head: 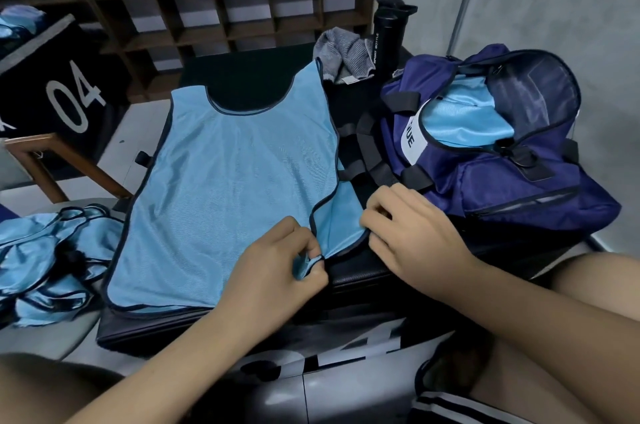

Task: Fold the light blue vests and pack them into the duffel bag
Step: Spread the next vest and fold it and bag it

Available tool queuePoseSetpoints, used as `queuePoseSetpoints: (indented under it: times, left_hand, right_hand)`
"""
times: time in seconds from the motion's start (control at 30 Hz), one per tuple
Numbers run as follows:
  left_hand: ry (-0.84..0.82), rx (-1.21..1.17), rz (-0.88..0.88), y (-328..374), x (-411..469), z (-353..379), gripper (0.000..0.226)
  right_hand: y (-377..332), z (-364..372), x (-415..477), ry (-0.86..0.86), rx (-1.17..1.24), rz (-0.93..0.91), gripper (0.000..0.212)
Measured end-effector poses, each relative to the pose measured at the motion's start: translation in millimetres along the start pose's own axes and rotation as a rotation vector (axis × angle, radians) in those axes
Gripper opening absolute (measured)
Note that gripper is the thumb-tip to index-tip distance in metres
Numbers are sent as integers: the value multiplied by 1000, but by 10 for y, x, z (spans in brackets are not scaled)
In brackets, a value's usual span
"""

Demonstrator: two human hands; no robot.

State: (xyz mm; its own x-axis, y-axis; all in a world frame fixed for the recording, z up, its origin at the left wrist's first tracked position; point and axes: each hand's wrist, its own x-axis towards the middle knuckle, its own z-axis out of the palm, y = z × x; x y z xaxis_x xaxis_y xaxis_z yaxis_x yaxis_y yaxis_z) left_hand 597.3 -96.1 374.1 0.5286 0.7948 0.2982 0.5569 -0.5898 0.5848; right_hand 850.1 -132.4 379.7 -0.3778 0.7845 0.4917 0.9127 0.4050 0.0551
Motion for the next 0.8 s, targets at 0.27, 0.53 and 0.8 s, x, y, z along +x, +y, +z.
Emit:
queuePoseSetpoints:
  times: [0.27, 0.53, 0.8]
  left_hand:
    - [-88, 2, 78, 9, 9, 91, 19]
    - [-183, 111, 313, 172, 83, 185, 18]
    - [-152, -12, 242, 68, 65, -5, 19]
  right_hand:
    - [35, 30, -218, -134, -36, -60, 12]
    - [55, 6, -242, -149, 224, 209, 17]
    - [16, -68, -214, -44, 489, 526, 12]
